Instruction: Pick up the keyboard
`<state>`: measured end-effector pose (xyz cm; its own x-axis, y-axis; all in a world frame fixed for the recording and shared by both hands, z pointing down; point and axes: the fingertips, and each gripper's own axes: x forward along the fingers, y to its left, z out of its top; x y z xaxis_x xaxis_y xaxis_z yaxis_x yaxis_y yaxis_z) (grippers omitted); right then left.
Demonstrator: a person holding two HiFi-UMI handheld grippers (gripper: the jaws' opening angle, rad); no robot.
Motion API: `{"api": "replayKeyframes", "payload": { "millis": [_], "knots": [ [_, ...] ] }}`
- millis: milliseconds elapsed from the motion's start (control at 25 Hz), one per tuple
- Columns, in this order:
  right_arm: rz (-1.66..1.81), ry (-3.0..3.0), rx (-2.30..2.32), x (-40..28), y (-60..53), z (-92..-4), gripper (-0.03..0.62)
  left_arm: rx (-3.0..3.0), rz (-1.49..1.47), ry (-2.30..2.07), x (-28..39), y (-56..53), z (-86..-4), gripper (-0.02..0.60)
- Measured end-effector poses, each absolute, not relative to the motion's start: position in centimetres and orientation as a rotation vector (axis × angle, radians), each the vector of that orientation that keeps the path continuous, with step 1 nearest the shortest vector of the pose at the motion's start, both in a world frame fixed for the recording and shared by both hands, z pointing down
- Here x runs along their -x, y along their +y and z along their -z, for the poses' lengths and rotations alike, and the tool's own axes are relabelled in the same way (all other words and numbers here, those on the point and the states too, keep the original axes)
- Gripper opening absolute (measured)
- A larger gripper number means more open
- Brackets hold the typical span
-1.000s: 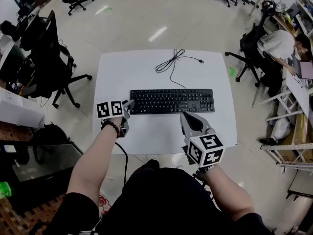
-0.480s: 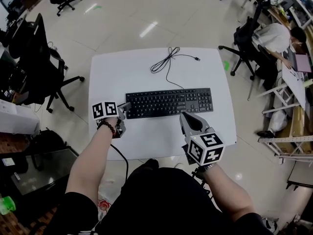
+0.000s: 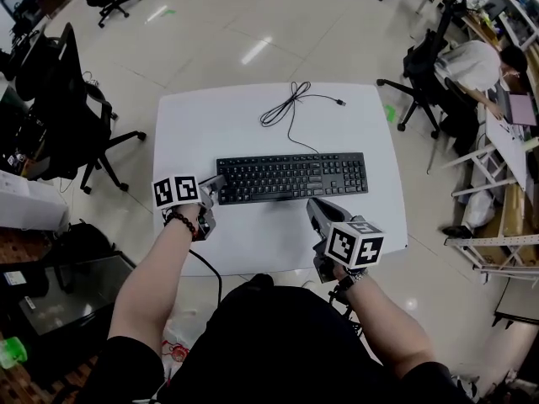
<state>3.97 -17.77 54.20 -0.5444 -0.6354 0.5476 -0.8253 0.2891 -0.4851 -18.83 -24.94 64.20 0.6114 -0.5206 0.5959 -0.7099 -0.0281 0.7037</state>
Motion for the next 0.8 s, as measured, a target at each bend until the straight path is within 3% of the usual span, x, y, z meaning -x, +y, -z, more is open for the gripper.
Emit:
{"api": "replayKeyframes", "payload": {
  "millis": [160, 400, 800],
  "knots": [
    [-1.343, -2.255, -1.341, -4.3, -17.2, -56.5, 0.094, -1.709, -0.195, -1.017, 18.5, -24.8, -62.1, 0.080],
    [-1.646, -2.173, -1.372, -4.9, -17.4, -59.2, 0.164, -1.729, -0.196, -1.009, 18.3, -24.7, -59.9, 0.074],
    [-2.084, -2.091, -1.478, -5.9, -19.3, -63.1, 0.216, -1.733, -0.215, -1.010, 18.0, -24.4, -58.7, 0.072]
  ]
}}
